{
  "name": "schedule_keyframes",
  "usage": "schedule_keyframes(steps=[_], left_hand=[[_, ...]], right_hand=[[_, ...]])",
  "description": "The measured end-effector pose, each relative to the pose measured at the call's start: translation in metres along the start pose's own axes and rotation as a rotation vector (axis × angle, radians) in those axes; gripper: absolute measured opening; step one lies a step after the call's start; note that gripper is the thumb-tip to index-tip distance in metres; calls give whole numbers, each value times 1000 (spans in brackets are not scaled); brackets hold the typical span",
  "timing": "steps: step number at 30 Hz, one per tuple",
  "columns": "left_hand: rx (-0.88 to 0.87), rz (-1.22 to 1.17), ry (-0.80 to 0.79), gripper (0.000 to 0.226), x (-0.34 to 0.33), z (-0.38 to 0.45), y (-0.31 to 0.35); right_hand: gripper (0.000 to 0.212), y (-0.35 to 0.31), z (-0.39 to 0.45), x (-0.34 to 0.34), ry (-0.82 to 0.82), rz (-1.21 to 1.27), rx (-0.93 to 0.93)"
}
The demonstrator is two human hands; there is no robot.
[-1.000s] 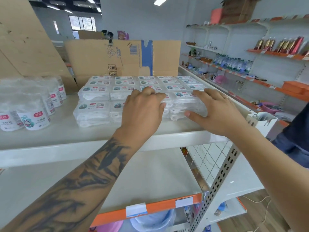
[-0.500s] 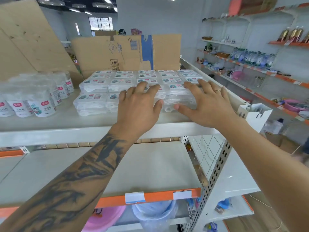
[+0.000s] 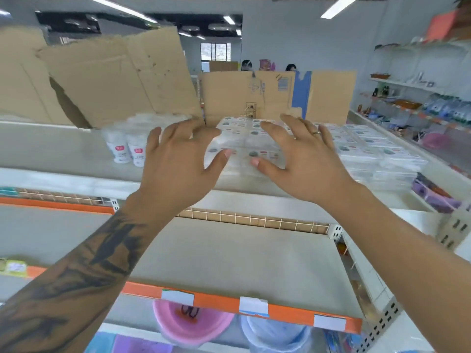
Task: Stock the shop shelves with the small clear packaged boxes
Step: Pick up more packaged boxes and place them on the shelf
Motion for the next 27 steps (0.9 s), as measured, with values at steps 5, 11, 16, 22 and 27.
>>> schedule_keyframes(steps=[5,11,16,22,27], left_hand=[[83,47,-61,55,30,4,-94],[44,17,-203,59,40,29,-194],[-21,-53,-299,58,20,44,-247],[-173,-260,-256,42,-2,51,-262],[-207,-337,-216,38,-5,55,-271]], right_hand=[[67,-74,41,-21,-65,39,113],[69,-154,95,-47,-120,82,155],[63,-194,122,-73,-136,162,125],[44,-203,127,-85,-81,234,27],[39,-209,124,-91,-41,237,-16]])
Point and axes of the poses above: each hand's wrist, its own z-axis towards the middle knuckle, its own x-axis out of the back of the hand, y = z × x, the point moved 5 cm from there along z, towards the middle knuckle, and after that the axes turned 5 degrees about -z, right-handed, at the moved point
